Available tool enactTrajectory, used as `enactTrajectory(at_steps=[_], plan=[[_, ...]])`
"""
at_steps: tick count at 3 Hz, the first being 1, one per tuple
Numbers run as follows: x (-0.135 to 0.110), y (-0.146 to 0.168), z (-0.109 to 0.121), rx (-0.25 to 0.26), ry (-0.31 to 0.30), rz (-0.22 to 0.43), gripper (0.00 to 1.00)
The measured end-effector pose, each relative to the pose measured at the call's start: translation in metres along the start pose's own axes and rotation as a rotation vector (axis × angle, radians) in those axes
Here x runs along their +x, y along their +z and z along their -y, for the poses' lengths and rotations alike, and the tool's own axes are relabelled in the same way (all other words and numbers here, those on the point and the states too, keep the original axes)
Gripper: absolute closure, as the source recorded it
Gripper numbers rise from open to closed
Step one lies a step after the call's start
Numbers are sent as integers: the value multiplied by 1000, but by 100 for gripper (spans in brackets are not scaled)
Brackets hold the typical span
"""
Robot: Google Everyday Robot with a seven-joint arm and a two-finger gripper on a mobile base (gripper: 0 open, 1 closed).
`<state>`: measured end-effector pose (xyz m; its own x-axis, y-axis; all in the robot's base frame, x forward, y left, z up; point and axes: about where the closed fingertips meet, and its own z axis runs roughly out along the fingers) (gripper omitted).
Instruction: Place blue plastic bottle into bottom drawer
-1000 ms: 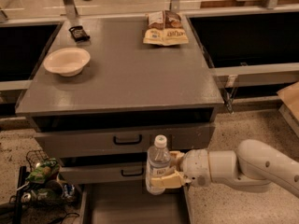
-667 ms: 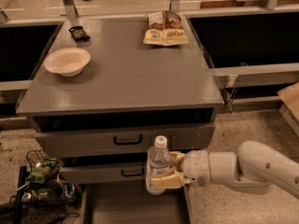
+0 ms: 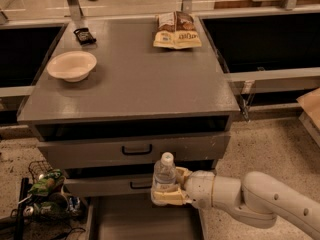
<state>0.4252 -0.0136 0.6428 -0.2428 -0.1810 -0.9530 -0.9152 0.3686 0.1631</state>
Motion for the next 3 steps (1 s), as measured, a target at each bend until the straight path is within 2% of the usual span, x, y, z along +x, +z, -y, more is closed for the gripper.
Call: enactTrajectory(at_steps=[1,2,3], plan=[[3,1,0,4,7,7,100],[18,3,-5,22,50,63,100],[61,22,-15,7,130,77,100]])
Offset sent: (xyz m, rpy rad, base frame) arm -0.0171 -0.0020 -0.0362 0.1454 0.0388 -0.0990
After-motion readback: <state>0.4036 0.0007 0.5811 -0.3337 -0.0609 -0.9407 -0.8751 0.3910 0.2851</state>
